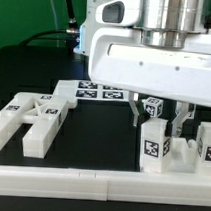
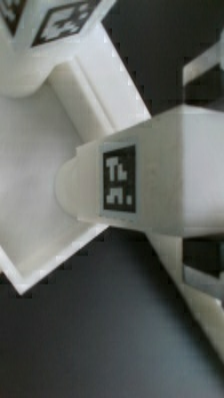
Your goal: Assemble chair
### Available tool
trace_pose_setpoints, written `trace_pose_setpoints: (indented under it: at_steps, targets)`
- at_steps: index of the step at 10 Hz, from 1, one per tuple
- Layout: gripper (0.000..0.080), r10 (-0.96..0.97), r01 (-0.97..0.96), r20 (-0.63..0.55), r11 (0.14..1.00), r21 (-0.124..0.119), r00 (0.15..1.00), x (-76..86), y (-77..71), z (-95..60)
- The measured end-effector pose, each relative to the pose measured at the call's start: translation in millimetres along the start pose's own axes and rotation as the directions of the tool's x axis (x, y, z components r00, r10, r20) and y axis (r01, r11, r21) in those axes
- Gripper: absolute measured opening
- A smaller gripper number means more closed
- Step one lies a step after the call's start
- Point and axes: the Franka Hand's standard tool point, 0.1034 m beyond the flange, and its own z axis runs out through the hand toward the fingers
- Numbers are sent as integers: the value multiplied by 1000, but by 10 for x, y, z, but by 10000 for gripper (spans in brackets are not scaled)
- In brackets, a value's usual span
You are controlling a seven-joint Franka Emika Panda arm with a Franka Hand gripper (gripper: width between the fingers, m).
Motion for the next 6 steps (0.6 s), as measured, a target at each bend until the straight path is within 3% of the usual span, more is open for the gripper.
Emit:
trace_pose_setpoints:
  at_steps: [3,6]
  targets:
    - [289,344,-344,4,939,-6,939,-4,0,-2]
    - [290,515,-515,4,857,-15,857,-5,9,-7]
